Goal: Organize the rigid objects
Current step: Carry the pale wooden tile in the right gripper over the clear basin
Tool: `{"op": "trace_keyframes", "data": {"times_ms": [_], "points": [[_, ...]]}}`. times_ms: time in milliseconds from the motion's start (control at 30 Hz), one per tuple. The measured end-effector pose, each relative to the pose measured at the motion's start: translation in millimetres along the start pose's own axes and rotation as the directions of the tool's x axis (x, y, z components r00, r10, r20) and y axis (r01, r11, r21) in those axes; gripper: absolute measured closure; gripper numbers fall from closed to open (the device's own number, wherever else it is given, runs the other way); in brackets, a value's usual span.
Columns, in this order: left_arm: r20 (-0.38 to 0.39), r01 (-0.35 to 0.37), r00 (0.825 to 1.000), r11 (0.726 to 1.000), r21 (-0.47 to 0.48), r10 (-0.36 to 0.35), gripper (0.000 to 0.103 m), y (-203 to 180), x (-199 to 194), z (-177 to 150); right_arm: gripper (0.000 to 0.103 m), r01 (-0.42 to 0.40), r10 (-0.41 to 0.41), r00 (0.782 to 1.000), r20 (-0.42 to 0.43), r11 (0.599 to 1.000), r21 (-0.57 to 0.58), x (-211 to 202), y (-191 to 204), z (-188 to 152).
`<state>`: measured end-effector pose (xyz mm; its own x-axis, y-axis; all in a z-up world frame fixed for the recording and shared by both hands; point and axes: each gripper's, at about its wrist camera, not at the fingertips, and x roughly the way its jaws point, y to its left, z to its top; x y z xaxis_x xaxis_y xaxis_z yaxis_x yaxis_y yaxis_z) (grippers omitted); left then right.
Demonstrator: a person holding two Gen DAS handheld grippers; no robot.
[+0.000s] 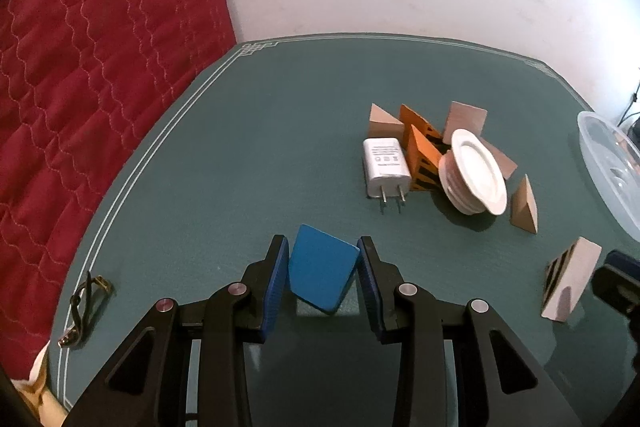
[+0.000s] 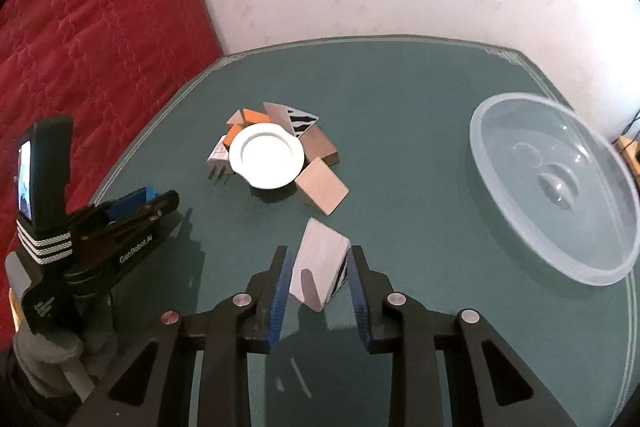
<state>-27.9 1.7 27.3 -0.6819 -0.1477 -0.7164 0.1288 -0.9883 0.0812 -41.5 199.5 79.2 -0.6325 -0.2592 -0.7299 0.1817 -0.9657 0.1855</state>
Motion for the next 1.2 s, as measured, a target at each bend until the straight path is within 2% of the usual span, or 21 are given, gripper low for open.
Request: {"op": "trace_keyframes", "data": {"times_ms": [233,300,400,533,600,767,1200], "points": [[0.001,0.013,1.000,1.000,-0.008,-0.013,0.067,-1.9,-5.6,0.7,0.055,-0.022,0.022,0.999,-0.049,1.000,0.006,16.3,2.3,-3.0],[0.001,0.014,1.000,1.000,-0.008,-0.014,0.067,-3.8,-6.0,0.4,0.044,-0.013,0.015,0.998,-0.060,1.000,0.022,21.4,-0.4,-2.1],[-0.003,0.018,1.000,1.000,-0.009,-0.018,0.067,-1.8,-2.6,0.5,0.044,-0.016,0.021,0.996,-0.085,0.998,0.064,29.9,-4.0,0.3],[-0.008,0.019,1.000,1.000,-0.019,-0.020,0.067,-0.1,0.2,0.5,0.047,0.026,-0.020,0.994,-0.105,0.998,0.059,44.1,1.6,2.0],[-0.009,0.022,1.000,1.000,-0.021,-0.022,0.067,1.8,1.4,-0.7,0.063,0.065,-0.062,0.994,-0.095,0.998,0.026,45.7,6.4,2.2],[-0.010,0.024,1.000,1.000,-0.018,-0.024,0.067,2.7,2.7,-0.7,0.063,0.097,-0.096,0.992,-0.077,0.995,0.001,42.9,10.2,-0.5],[-0.003,0.024,1.000,1.000,0.019,-0.024,0.067,-11.4,-5.0,-1.1,0.063,0.105,-0.106,0.994,0.011,0.991,0.082,11.9,-10.3,8.5]]}}
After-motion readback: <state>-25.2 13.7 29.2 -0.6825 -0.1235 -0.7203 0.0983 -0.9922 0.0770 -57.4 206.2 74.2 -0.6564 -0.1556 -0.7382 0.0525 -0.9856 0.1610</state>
